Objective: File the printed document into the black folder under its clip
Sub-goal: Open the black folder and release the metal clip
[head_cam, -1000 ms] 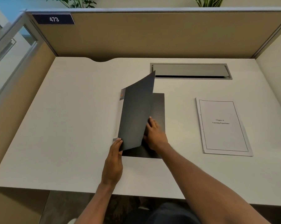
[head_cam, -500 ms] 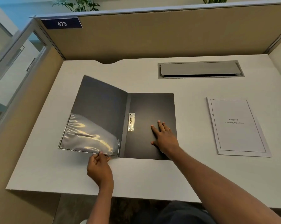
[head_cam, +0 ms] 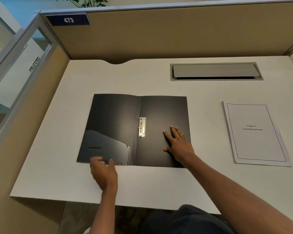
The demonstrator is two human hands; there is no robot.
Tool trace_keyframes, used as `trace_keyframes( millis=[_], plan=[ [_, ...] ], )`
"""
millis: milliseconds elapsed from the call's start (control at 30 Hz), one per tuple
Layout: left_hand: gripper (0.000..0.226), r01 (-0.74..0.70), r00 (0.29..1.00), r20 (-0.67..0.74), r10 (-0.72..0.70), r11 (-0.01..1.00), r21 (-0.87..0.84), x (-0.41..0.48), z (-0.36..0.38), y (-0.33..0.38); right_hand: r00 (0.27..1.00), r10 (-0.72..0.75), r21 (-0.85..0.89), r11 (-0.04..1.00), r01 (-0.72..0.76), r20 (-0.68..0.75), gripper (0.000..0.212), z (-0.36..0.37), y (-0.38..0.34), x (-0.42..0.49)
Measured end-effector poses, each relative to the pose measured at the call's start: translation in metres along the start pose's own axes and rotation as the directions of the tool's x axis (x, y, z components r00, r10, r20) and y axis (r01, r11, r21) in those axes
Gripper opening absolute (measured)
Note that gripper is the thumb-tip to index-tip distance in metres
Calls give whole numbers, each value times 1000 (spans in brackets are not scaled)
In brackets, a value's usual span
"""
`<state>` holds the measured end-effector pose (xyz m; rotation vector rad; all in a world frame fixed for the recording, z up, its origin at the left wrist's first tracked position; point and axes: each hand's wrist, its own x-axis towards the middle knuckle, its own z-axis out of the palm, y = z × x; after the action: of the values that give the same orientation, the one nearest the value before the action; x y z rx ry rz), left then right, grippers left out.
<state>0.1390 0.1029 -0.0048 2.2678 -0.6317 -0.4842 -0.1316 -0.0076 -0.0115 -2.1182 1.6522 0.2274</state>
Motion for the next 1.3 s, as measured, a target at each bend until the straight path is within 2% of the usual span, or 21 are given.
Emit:
trace_keyframes(
  millis=[67,133,233,333,433,567,700,833,933,1033,1300],
  plan=[
    [39,-199,980,47,195,974,110,-1,5,6,1000,2,4,1000,-2,-1,85,0,0,0],
    [46,-304,951,125,284,935,184,2,11,14,1000,4,10,1000,-4,-2,85,0,0,0],
    [61,-417,896,266,355,880,230,6,24,30,1000,8,12,1000,-8,-3,86,-1,-1,1],
    [80,-570,795,426,432,771,282,15,40,46,1000,12,15,1000,-12,0,86,-3,-3,1],
    [100,-662,719,562,409,649,375,28,58,62,1000,15,25,1000,-15,3,86,-7,-4,2],
    [119,-659,707,640,301,609,442,40,73,75,1000,12,-14,1000,-12,-10,85,-12,-8,5],
    [127,-641,717,657,235,592,488,38,80,73,994,-21,-73,997,13,-104,75,-18,-21,10],
    [129,-628,726,651,224,601,495,40,85,68,981,-44,38,998,52,-188,67,-27,-49,26],
    [130,-617,729,651,213,617,488,41,88,67,983,8,174,984,24,-185,65,-32,-72,45],
    [131,-598,738,644,202,638,485,41,89,67,981,109,254,965,-66,-160,70,-31,-87,58],
    [124,-547,761,622,184,697,463,44,95,71,957,197,118,978,-175,-213,88,-15,-103,66]
  ],
)
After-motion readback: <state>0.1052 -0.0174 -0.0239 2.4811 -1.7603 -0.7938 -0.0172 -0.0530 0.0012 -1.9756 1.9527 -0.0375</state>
